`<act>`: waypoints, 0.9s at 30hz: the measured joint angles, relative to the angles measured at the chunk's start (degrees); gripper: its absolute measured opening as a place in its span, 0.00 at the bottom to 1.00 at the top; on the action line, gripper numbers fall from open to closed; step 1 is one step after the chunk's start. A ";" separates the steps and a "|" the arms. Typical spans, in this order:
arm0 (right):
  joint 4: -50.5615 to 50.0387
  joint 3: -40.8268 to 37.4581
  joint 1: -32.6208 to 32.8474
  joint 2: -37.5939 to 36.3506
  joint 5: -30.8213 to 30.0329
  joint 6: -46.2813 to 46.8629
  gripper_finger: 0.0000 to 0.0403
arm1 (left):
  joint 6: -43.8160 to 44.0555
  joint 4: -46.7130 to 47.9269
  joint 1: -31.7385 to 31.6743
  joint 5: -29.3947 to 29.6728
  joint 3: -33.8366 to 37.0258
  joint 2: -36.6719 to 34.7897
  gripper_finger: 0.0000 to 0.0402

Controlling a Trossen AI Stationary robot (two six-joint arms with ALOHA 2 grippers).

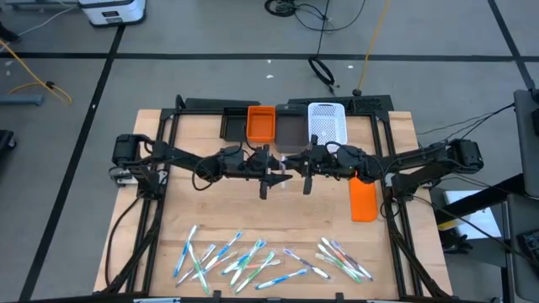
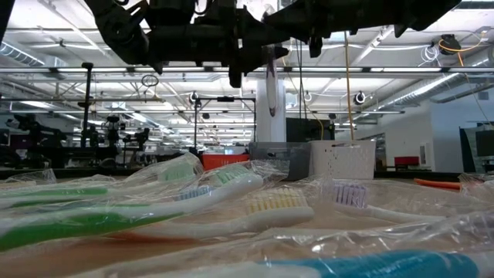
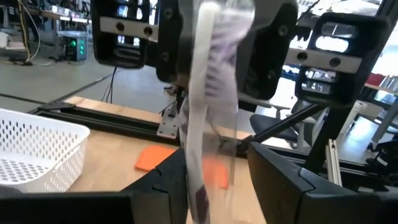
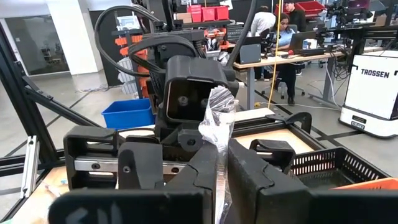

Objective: Pick & Place Toothbrushes
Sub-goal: Put the purple toothbrush into the orange bin

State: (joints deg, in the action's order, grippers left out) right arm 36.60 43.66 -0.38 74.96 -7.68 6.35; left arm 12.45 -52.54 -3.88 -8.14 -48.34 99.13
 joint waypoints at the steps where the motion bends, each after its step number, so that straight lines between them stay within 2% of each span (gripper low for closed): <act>1: 0.04 0.00 0.00 0.00 0.00 0.00 0.03 | 0.00 0.31 0.00 0.00 0.00 0.00 0.34; 9: 0.08 0.02 0.02 0.00 0.37 -0.22 0.03 | -0.35 0.58 -0.39 -0.95 0.02 0.00 0.03; 18: 0.04 0.02 0.02 0.00 0.42 -1.11 0.08 | 0.12 0.65 -0.70 -1.32 0.02 0.00 0.02; 23: -0.28 0.02 0.02 0.00 0.52 -1.63 0.16 | 0.09 0.74 -0.70 -1.31 0.02 0.00 0.02; 27: -1.14 0.02 0.50 -0.10 0.30 -3.78 0.27 | -0.08 1.51 -0.96 -1.56 0.02 0.00 0.01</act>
State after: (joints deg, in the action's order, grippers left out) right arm 35.46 43.68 0.12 74.86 -7.39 2.57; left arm 12.36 -51.03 -4.84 -9.70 -48.31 99.13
